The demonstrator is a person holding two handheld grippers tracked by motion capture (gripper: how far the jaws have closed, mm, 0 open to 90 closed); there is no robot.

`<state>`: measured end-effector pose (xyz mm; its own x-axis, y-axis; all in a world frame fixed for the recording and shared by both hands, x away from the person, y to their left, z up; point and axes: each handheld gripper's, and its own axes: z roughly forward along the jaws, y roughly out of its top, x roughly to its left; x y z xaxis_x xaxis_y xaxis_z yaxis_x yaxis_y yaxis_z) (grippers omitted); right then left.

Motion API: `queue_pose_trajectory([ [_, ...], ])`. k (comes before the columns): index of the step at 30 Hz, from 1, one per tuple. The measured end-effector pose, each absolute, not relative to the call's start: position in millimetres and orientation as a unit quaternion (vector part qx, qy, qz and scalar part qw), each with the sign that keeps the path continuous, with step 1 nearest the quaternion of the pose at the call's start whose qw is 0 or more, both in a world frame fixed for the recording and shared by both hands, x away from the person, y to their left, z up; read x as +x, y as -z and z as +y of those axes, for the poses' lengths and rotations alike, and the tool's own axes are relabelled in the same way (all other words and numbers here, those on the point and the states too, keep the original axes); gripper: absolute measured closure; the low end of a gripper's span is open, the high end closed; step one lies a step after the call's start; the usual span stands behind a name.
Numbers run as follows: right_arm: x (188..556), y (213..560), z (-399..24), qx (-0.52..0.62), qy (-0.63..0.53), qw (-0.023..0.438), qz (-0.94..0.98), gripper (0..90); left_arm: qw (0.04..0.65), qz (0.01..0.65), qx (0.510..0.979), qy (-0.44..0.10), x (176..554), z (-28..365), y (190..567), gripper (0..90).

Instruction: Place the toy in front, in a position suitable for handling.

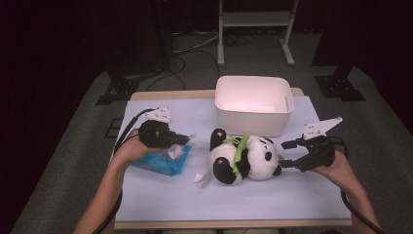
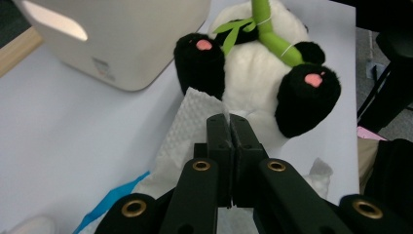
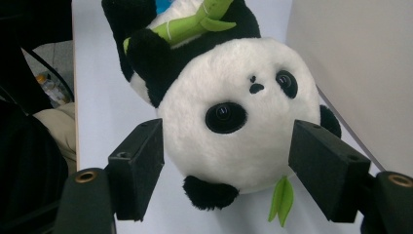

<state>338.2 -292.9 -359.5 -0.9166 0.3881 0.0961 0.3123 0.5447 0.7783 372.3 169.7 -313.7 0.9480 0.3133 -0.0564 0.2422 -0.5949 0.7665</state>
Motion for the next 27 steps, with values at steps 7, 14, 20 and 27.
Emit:
queue_pose_trajectory([
  [7,336.9,356.4,-293.8,0.196,-0.433,0.045,0.879,27.5,0.421,0.131,0.897,-0.031,372.5,149.4,306.8,89.1],
  [14,334.7,349.5,-295.0,0.194,-0.428,0.049,0.881,27.5,0.425,0.11,0.898,-0.017,372.6,130.1,304.7,89.2],
  [20,333.9,346.3,-292.7,0.189,-0.424,0.049,0.884,27.4,0.423,0.091,0.901,-0.011,373.6,115.9,302.6,89.2],
  [27,334.5,344.5,-290.6,0.187,-0.42,0.048,0.887,27.3,0.424,0.077,0.902,-0.003,374.8,105.5,299.8,89.2],
])
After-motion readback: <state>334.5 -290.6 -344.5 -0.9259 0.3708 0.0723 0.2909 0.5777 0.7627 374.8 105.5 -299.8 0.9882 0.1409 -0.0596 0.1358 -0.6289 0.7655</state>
